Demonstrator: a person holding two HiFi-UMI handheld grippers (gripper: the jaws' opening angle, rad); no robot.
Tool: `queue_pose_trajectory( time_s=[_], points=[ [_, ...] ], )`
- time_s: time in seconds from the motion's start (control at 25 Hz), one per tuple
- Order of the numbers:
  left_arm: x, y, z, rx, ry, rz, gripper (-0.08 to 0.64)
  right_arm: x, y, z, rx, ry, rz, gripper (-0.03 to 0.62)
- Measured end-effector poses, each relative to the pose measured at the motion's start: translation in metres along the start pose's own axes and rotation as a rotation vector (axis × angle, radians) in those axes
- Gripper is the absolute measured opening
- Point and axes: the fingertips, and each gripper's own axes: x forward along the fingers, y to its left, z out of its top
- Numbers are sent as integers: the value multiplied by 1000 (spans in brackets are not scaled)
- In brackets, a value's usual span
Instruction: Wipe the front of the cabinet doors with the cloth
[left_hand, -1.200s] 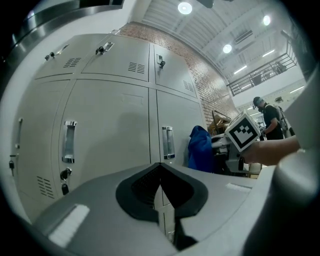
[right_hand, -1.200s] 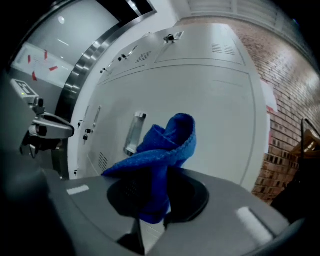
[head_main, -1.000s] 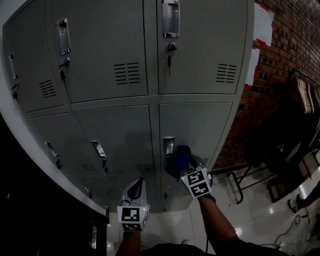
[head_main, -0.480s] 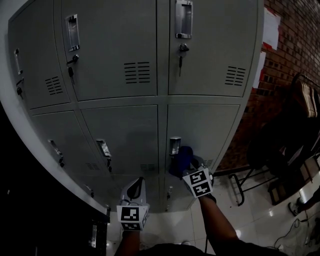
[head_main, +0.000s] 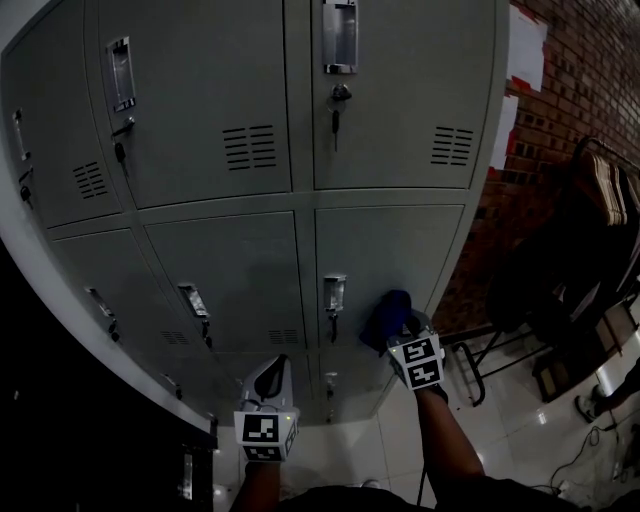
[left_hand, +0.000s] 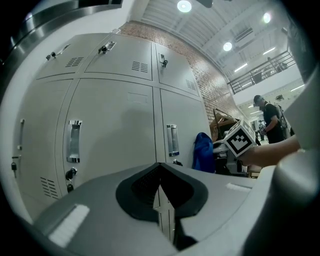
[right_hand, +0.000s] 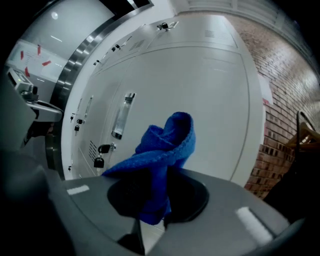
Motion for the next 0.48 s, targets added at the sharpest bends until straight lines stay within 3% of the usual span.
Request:
queue_pose_trajectory(
  time_s=[0.48],
  points=[
    [12, -18, -3, 3, 9, -26, 17, -19, -69, -36, 52, 62, -133, 69]
  ],
)
